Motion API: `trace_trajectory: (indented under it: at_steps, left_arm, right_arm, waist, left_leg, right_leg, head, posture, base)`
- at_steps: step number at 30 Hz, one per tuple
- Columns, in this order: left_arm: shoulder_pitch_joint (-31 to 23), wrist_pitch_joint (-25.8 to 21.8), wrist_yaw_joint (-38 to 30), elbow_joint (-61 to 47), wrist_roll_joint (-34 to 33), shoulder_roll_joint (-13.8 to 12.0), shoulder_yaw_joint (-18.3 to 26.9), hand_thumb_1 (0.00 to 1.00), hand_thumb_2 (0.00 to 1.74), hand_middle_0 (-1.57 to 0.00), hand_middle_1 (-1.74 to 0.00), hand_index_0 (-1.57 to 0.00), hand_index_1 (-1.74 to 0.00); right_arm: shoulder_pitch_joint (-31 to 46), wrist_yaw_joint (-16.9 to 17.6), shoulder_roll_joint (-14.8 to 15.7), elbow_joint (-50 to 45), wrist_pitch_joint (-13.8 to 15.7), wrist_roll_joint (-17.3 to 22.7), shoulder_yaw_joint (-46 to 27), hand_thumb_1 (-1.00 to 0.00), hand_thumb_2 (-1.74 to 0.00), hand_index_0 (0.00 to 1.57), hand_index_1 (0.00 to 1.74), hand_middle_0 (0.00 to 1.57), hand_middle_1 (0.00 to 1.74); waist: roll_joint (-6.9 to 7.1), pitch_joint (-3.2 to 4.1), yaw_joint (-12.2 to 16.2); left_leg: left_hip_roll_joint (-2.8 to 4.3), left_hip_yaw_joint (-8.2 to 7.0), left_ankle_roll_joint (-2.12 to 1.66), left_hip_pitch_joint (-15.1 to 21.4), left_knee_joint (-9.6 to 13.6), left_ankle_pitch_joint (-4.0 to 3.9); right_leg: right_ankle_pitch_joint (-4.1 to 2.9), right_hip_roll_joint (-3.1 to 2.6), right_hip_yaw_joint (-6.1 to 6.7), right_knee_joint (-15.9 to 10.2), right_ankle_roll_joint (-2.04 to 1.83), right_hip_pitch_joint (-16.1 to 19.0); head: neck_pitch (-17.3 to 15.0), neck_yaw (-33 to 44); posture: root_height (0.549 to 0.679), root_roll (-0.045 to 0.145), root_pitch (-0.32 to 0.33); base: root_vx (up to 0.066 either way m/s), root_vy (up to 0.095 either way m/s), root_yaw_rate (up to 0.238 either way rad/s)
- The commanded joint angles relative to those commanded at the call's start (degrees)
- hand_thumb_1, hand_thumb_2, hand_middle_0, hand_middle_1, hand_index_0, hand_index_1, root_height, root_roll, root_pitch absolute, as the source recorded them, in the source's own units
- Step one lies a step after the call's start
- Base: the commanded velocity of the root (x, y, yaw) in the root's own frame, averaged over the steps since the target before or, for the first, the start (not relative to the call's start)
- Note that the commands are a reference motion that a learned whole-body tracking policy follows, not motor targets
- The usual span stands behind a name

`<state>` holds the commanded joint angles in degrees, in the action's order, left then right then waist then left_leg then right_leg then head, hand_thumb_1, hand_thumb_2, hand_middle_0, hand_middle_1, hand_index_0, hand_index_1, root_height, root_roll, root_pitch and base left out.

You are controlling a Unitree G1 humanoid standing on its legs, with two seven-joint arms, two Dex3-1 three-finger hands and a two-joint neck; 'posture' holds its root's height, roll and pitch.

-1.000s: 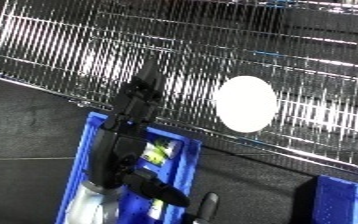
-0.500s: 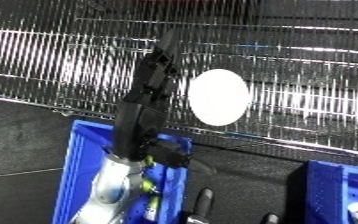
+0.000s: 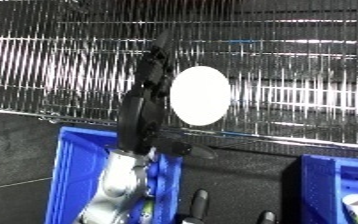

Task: Pick up the object and place it into the box

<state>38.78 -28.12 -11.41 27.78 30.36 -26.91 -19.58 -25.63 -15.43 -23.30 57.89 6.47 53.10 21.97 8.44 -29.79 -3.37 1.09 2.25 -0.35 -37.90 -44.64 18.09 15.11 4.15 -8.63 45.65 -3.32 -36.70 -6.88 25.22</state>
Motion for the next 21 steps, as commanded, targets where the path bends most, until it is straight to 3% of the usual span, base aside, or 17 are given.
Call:
trace_trajectory:
  at_steps: [13, 21]
  left_arm:
    - [3.5, -1.2, -0.3, 7.3, -0.5, 0.2, 0.5, 0.0, 0.0, 0.0, 0.0, 0.0, 0.0]
    - [4.6, -0.9, 1.2, 8.3, -0.3, 0.4, -0.2, 0.4, 0.7, -0.63, -0.7, -0.63, -0.7]
  right_arm:
    - [0.0, 1.3, 0.1, -4.2, 0.5, 0.1, 2.1, 0.0, 0.0, 0.0, 0.0, 0.0, 0.0]
    - [0.7, 1.7, 0.3, -5.4, 1.1, 0.8, 2.5, 0.0, 0.0, 0.0, 0.0, 0.0, 0.0]
  waist:
    - [0.84, 0.0, 1.5]
    - [0.88, 0.0, 1.9]
  left_leg:
    - [0.54, -0.22, -0.09, -1.9, -1.1, 0.48]
    - [0.54, -0.21, -0.11, -2.2, -1.3, 0.67]
  right_leg:
    - [0.11, -0.5, 0.5, 0.8, -0.04, -2.0]
    - [0.26, -0.51, 0.62, 0.9, -0.05, -2.4]
  head:
    - [2.8, 1.2]
    - [3.6, 1.8]
  posture:
    - [0.624, -0.008, 0.172]
    - [0.623, -0.007, 0.18]
  base:
    - [0.001, 0.011, -0.025]
    - [0.005, 0.0, 0.001]
